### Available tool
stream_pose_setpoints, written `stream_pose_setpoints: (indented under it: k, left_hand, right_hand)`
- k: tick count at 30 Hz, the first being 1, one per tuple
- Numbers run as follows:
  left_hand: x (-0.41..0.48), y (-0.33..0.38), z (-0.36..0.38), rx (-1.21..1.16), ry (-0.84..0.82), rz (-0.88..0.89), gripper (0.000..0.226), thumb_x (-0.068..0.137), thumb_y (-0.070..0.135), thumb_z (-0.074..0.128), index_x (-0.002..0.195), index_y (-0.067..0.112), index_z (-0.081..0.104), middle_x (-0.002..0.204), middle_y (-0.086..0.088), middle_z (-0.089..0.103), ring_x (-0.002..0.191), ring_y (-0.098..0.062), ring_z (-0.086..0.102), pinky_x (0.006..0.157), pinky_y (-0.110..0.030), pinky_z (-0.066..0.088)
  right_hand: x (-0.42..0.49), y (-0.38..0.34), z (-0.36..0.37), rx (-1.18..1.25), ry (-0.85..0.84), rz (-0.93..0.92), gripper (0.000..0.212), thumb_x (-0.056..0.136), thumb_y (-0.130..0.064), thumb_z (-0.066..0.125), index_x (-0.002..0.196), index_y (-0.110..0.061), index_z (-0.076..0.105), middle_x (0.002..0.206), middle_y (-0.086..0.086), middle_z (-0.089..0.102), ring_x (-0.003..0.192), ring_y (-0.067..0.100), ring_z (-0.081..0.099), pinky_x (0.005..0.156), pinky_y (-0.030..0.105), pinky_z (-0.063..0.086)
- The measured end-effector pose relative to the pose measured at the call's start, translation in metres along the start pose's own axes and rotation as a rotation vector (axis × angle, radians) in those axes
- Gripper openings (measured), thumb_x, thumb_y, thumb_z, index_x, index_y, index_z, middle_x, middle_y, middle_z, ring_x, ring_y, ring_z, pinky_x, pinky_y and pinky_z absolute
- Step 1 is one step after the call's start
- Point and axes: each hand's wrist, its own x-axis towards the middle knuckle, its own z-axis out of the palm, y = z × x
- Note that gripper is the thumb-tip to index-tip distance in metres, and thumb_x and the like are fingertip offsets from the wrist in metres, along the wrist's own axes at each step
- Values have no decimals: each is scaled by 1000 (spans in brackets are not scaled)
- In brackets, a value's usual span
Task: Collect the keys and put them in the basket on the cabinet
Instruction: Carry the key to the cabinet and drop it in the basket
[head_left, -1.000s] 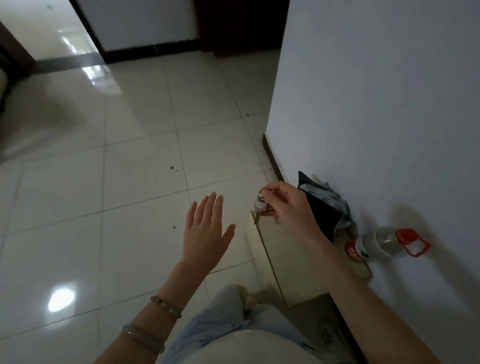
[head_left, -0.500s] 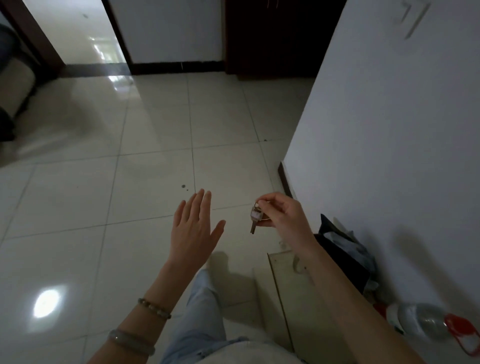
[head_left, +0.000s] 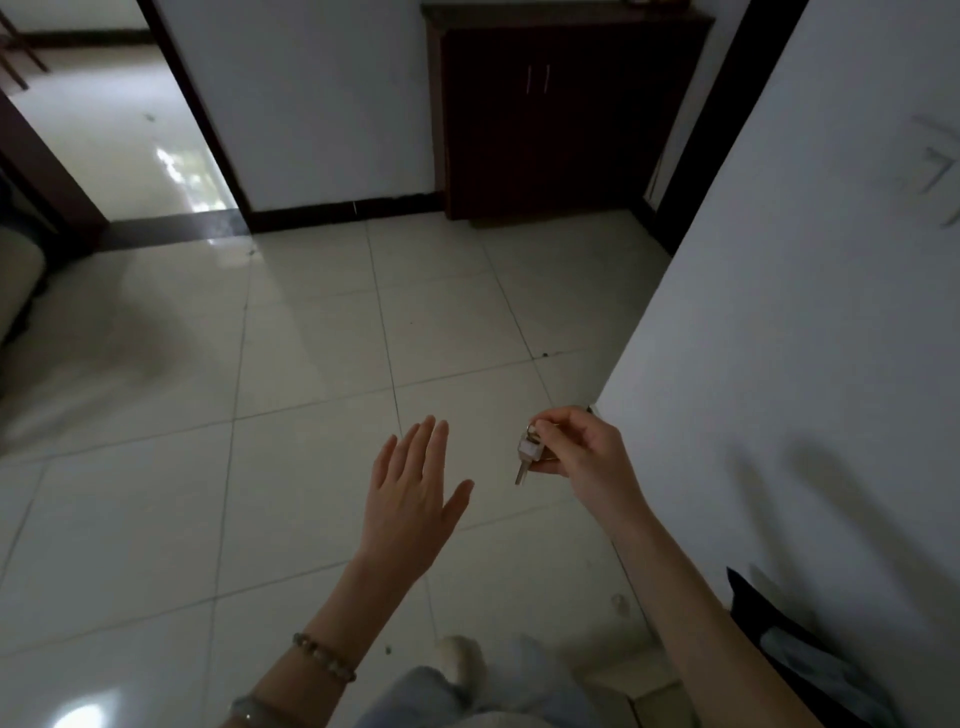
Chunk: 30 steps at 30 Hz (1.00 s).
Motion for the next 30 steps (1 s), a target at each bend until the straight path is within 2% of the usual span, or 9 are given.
stream_pose_setpoints:
  k: [5,9,13,16,18,20,22,25,30]
  left_hand:
    - [68,-32,3,-30,-16,17,65,90,47,33,134,0,39,135,-19,50,125,-32,46,106,-49,34]
    - [127,-57,15,-37,-20,35,65,90,47,33,134,0,40,136,-20,49,126,-33,45,106,-49,35]
    - [203,-82,31,-31,-19,43,65,91,47,32,135,0,38,138,-20,46,127,-33,44,107,-48,34]
    - [267,-93,37,-31,-36,47,65,90,47,31,135,-1,38,138,-21,46,126,-33,44,107,-48,34]
    - [307,-99,39,-39,-43,55,66,91,47,30,136,0,37,140,-20,44,128,-32,42,107,-49,33]
    - [350,-103,41,-51,-33,58,65,92,48,32,136,0,36,141,-20,42,130,-32,40,108,-49,32]
    - [388,-107,43,-75,-4,52,62,93,44,42,136,-1,37,141,-21,42,129,-33,41,107,-49,33]
    - [434,-114,45,-99,22,27,62,90,39,50,135,-1,37,141,-21,42,128,-34,42,107,-49,33]
    - [501,-128,54,-98,-39,37,66,92,48,30,137,0,36,143,-21,40,130,-33,40,108,-48,31]
  right_hand:
    - [66,-4,16,-20,13,10,13,88,-3,53,79,-3,62,60,-6,69,62,9,66,57,19,55]
    - [129,-5,23,-29,28,26,17,88,-4,54,76,-12,65,61,-4,69,64,10,67,59,21,56]
    - [203,-8,29,10,53,19,13,88,-2,54,79,-4,63,60,-5,67,62,8,66,58,19,56]
    - [263,-17,28,33,71,4,10,88,-3,54,84,3,61,66,1,65,64,10,65,59,21,56]
    - [302,-26,25,30,87,1,11,88,-4,54,84,1,62,66,1,65,66,12,66,60,22,56]
    - [342,-33,21,17,92,3,13,88,-5,54,80,-5,64,63,-3,67,67,13,67,61,25,58]
    - [381,-39,20,19,98,19,18,88,-4,54,75,-11,65,63,-2,66,66,15,66,64,32,59]
    - [429,-46,19,25,102,32,16,87,-4,55,76,-9,65,69,5,64,67,18,66,68,39,59]
    - [499,-52,16,22,137,34,15,87,-2,55,76,-8,64,71,7,63,67,15,67,61,28,59]
